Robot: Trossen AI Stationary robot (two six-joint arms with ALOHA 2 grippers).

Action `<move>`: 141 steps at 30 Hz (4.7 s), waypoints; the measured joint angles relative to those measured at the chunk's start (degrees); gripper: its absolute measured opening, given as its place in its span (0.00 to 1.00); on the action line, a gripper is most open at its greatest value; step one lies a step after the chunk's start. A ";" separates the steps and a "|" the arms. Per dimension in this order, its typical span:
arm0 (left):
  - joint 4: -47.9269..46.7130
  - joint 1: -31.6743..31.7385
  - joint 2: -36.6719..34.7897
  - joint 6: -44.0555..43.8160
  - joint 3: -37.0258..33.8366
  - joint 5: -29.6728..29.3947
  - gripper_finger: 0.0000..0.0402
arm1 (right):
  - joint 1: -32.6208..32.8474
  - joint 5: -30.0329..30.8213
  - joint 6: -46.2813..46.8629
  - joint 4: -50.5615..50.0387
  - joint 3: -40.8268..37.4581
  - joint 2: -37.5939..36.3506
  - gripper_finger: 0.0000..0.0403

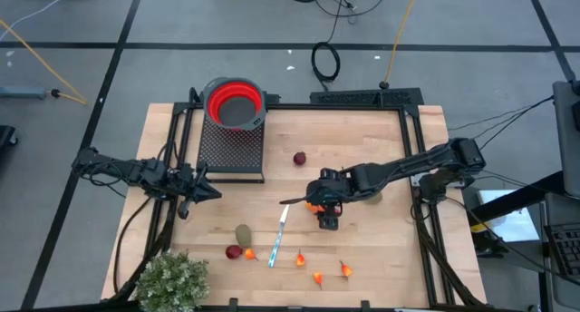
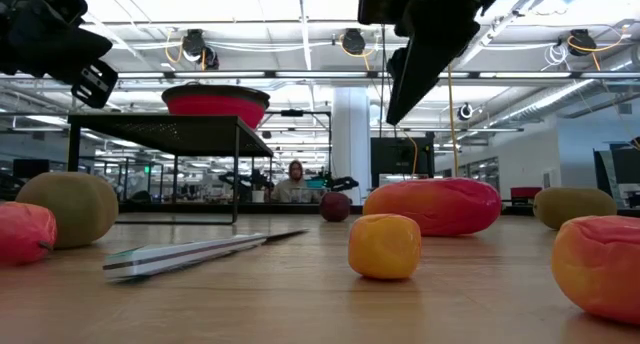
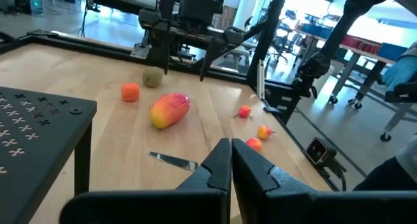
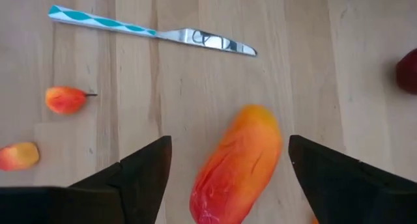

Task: Pick & Place Fruit
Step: Put the orange mango into the red strainer bowl on the shelf

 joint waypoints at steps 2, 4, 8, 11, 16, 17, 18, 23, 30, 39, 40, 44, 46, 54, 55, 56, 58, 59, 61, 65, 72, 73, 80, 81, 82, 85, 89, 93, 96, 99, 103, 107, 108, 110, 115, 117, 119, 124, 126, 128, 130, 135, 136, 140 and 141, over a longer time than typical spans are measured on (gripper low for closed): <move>-0.03 0.02 0.00 -0.04 0.00 -0.02 0.01 | 0.00 -0.13 0.01 -0.15 0.00 0.71 0.77; 0.06 0.00 0.00 0.01 0.00 -0.02 0.00 | -0.02 -1.31 0.19 -0.64 0.00 1.30 0.77; 0.10 0.00 0.00 -0.04 0.00 -0.02 0.02 | -0.04 -1.36 1.08 -1.88 0.00 1.38 0.77; 0.13 0.02 0.00 -0.04 0.00 -0.04 0.03 | -0.47 -1.20 1.32 -2.31 0.00 1.38 0.77; 0.15 0.00 0.00 0.02 0.00 -0.04 0.02 | -0.92 -1.37 2.38 -2.63 -0.57 1.38 0.79; 0.15 0.01 0.00 0.03 0.00 -0.04 0.01 | -0.91 -1.35 2.38 -2.35 -0.98 1.38 0.79; 0.15 0.00 0.00 0.04 0.00 -0.05 0.01 | -0.90 -1.41 2.40 -2.23 -1.38 1.38 0.79; 0.17 0.02 0.00 0.15 0.00 -0.06 0.02 | -0.90 -1.43 2.96 -0.81 -3.36 1.36 0.79; 0.19 0.00 0.00 0.15 0.00 -0.06 0.03 | -1.26 -1.54 4.22 4.27 -7.54 1.38 0.79; 0.21 0.00 0.00 -0.06 0.00 -0.08 0.02 | -2.62 -3.12 5.15 11.39 -13.07 1.38 0.79; 0.21 0.02 0.00 -0.07 0.00 -0.08 0.03 | -2.69 -3.27 5.46 12.35 -13.60 1.38 0.79; 0.21 0.00 0.00 -0.07 0.00 -0.08 0.04 | -2.67 -4.52 7.38 14.84 -15.39 1.38 0.79; 0.21 0.00 0.00 -0.09 0.00 -0.08 0.03 | -2.67 -4.56 7.55 15.83 -16.37 1.38 0.79; 0.21 0.00 0.00 -0.13 0.00 -0.10 0.01 | -2.67 -4.43 7.50 18.26 -18.38 1.38 0.79; 0.19 0.00 0.00 -0.14 0.00 -0.10 0.02 | -2.67 -4.43 7.48 18.26 -18.38 1.37 0.79; 0.21 0.00 0.00 -0.13 0.01 -0.09 0.02 | -2.67 -4.39 7.48 18.23 -18.38 1.38 0.79; 0.21 0.01 0.00 -0.13 0.00 -0.10 0.04 | -2.67 -4.38 7.45 18.23 -18.38 1.38 0.77; 0.21 0.00 0.00 -0.12 0.01 -0.10 0.04 | -2.67 -4.38 7.43 18.21 -18.38 1.37 0.75; 0.19 0.00 0.00 -0.10 0.02 -0.10 0.04 | -2.67 -4.38 7.37 18.23 -18.38 1.37 0.71; 0.19 0.01 0.00 0.07 0.02 -0.09 0.02 | -2.67 -4.36 7.48 18.21 -18.38 1.38 0.61; 0.17 0.00 0.00 0.15 0.02 -0.10 0.02 | -2.67 -4.36 7.52 18.21 -18.38 1.29 0.56; 0.17 0.02 0.00 0.13 0.02 -0.10 0.03 | -2.73 -4.36 7.52 18.16 -18.38 1.04 0.57; -0.17 0.00 0.02 0.15 0.02 -0.10 0.05 | -3.21 -4.30 7.52 17.78 -14.63 -0.81 0.56; -0.38 0.01 0.02 0.15 0.02 -0.10 0.05 | -3.45 -4.30 7.46 18.18 -13.63 -1.13 0.55; -0.54 0.00 0.02 0.13 0.02 -0.10 0.05 | -3.58 -4.30 7.45 18.65 -12.81 -1.48 0.55; -1.10 0.00 0.02 -0.02 0.02 -0.10 0.05 | -4.21 -4.29 7.53 17.61 -11.51 -3.94 0.55; -1.75 0.00 0.02 -0.08 0.02 -0.09 0.05 | -5.15 -3.22 7.78 19.47 -9.73 -8.24 0.56; -2.08 0.02 0.02 -0.57 0.02 -0.04 0.05 | -6.02 -2.43 10.11 23.11 -9.70 -12.94 0.55; -2.08 0.02 0.02 -1.36 0.02 -0.02 0.05 | -6.61 -2.31 11.92 25.42 -9.63 -16.44 0.56; -2.10 0.00 0.02 -1.41 0.04 0.00 0.05 | -6.84 0.14 13.10 25.03 -9.64 -19.34 0.56; -2.06 0.02 0.02 -1.49 0.04 0.00 0.05 | -6.84 2.08 13.05 25.02 -9.66 -22.48 0.55; -2.06 0.01 0.02 -1.46 0.04 0.00 0.05 | -6.86 2.14 11.61 25.04 -9.66 -24.25 0.55; -2.03 0.01 0.02 -1.49 0.04 0.00 0.05 | -6.87 2.15 11.03 25.03 -9.66 -24.49 0.56; -2.03 0.01 0.02 -1.49 0.04 0.00 0.05 | -6.91 2.17 9.47 25.05 -9.66 -24.80 0.56; -1.96 0.01 0.02 -1.77 0.04 -0.02 0.05 | -7.57 1.94 6.15 25.21 -9.66 -25.16 0.55; -1.95 0.01 0.02 -1.62 0.04 -0.02 0.05 | -7.97 1.93 5.99 25.64 -9.66 -25.16 0.55; -1.95 0.01 0.02 -1.53 0.04 -0.02 0.05 | -8.21 1.71 5.75 26.57 -9.66 -25.11 0.56; -1.95 0.00 0.02 -1.45 0.04 -0.03 0.05 | -8.33 -1.31 -0.15 32.60 -9.66 -25.15 0.56; -1.95 0.02 0.02 -1.44 0.04 -0.04 0.05 | -8.32 -3.58 -4.03 36.21 -9.68 -25.11 0.56; -1.95 0.00 0.02 -1.40 0.04 -0.04 0.05 | -8.31 -6.00 -8.68 40.07 -9.68 -25.15 0.56; -1.95 0.02 0.02 -1.37 0.04 -0.04 0.05 | -8.27 -8.03 -13.50 43.58 -9.68 -25.15 0.57; -1.95 0.01 0.02 -1.38 0.04 -0.04 0.05 | -8.26 -10.56 -22.63 50.50 -9.68 -25.15 0.57; -1.93 0.01 0.02 -1.38 0.04 -0.04 0.05 | -8.26 -10.55 -24.42 51.27 -9.68 -25.15 0.57; -1.93 0.02 0.02 -1.38 0.04 -0.04 0.05 | -8.26 -10.53 -30.34 52.65 -9.68 -25.15 0.57; -1.93 0.00 0.02 -1.38 0.04 -0.04 0.05 | -8.26 -10.53 -30.75 52.88 -9.68 -25.15 0.57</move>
